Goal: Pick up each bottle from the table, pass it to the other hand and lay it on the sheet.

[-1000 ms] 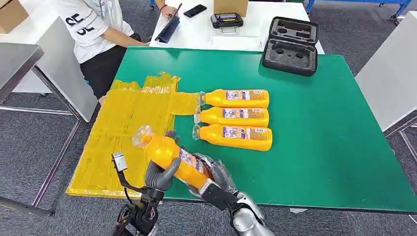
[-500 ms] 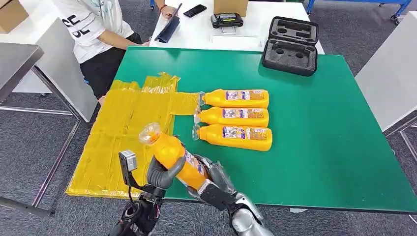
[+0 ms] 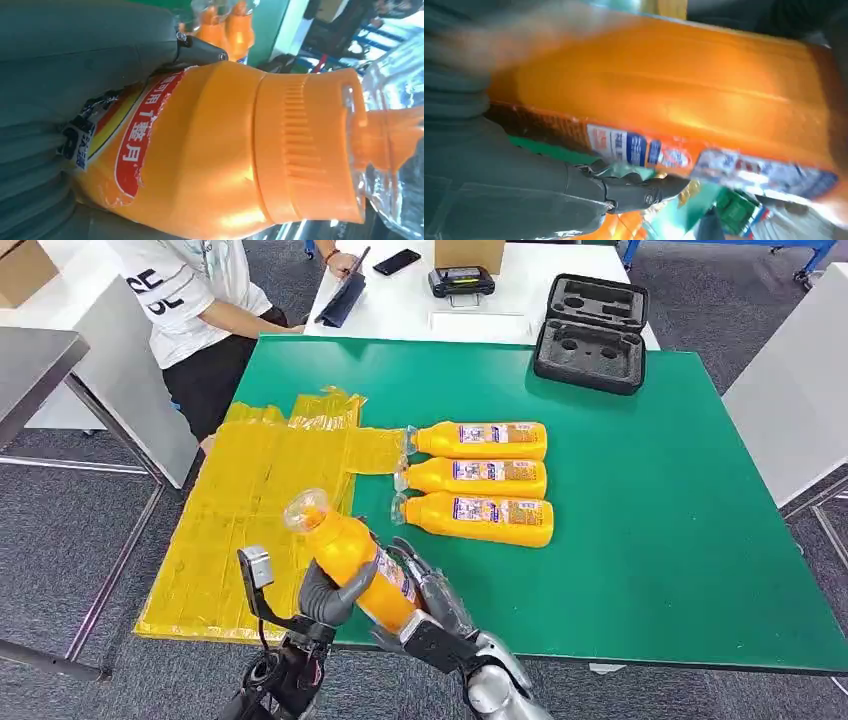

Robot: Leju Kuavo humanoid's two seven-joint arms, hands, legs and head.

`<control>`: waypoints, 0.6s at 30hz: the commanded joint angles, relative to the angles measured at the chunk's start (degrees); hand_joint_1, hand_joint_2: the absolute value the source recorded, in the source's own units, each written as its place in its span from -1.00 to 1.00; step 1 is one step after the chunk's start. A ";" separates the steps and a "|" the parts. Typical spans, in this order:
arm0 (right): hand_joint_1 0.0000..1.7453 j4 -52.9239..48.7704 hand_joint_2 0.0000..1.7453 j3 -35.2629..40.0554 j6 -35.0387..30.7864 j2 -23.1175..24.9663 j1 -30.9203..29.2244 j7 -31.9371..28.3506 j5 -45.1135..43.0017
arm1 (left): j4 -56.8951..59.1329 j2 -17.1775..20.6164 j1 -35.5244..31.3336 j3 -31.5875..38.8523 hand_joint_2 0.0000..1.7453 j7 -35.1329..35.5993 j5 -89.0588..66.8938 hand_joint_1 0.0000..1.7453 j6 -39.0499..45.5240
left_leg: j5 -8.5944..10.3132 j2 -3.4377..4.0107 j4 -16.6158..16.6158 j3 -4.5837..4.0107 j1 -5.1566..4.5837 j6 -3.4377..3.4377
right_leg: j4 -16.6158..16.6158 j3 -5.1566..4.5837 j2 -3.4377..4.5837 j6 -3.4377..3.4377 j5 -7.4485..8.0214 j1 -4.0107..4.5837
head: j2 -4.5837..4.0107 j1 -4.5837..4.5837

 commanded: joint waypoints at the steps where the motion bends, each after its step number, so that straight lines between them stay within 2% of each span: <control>1: -1.00 -4.65 -1.00 -0.57 0.28 -1.46 0.58 -1.37 -2.66 | -4.21 2.67 -3.63 4.48 1.00 -1.72 -5.20 1.00 5.82 | -0.10 -0.04 -0.01 0.24 0.04 -0.08 | 0.00 0.25 -0.04 -0.10 -0.11 0.05 | 0.00 0.00; 5: -1.00 -10.07 -1.00 -0.57 5.17 -2.83 0.89 -2.74 -6.08 | -6.17 3.49 -5.78 9.56 1.00 -4.34 -11.62 1.00 13.64 | -0.04 -0.02 0.00 0.10 0.03 -0.06 | 0.02 0.09 -0.02 -0.07 -0.05 0.04 | 0.00 -0.02; 6: -1.00 -11.52 -1.00 -0.58 6.86 -3.37 0.66 -2.96 -7.04 | -6.89 3.86 -6.30 10.73 1.00 -4.55 -12.32 1.00 14.82 | -0.19 -0.03 0.01 0.45 0.07 -0.13 | 0.04 0.43 -0.02 -0.15 -0.20 0.08 | 0.00 0.02; 8: -1.00 -13.38 -1.00 -1.01 7.95 -3.76 0.76 -2.11 -7.44 | -8.06 4.22 -6.58 12.24 1.00 -3.96 -12.87 1.00 14.98 | 0.00 0.01 0.01 0.02 0.03 -0.05 | 0.03 0.00 0.02 -0.06 0.00 0.03 | 0.00 0.02; 10: -1.00 -13.34 -1.00 -0.96 8.12 -3.81 0.73 -2.15 -7.45 | -8.19 4.17 -6.40 12.20 1.00 -4.17 -13.53 1.00 15.48 | -0.04 -0.01 0.00 0.15 0.04 -0.07 | 0.03 0.13 0.00 -0.08 -0.05 0.04 | 0.00 0.02; 13: -1.00 -17.19 -1.00 -2.25 11.22 -4.63 1.87 -4.12 -10.43 | -11.05 4.20 -7.04 15.52 1.00 -6.32 -20.33 1.00 24.23 | -0.03 -0.05 0.00 0.13 0.04 -0.05 | 0.01 0.13 -0.05 -0.07 -0.05 0.04 | 0.00 0.02; 16: -1.00 -21.89 -1.00 -5.43 13.53 -4.70 3.90 -3.32 -13.22 | -15.16 5.42 -7.41 18.27 1.00 -4.58 -30.24 1.00 30.18 | -0.13 -0.03 0.09 0.20 0.07 -0.08 | 0.08 0.21 -0.03 -0.11 -0.14 0.06 | 0.00 0.02; 18: -1.00 -23.76 -1.00 -7.25 14.60 -4.66 5.00 -3.19 -14.30 | -17.04 6.31 -7.04 19.08 1.00 -2.53 -36.98 1.00 31.29 | -0.08 -0.04 0.05 0.14 0.07 -0.08 | 0.06 0.15 -0.04 -0.11 -0.09 0.06 | 0.00 0.02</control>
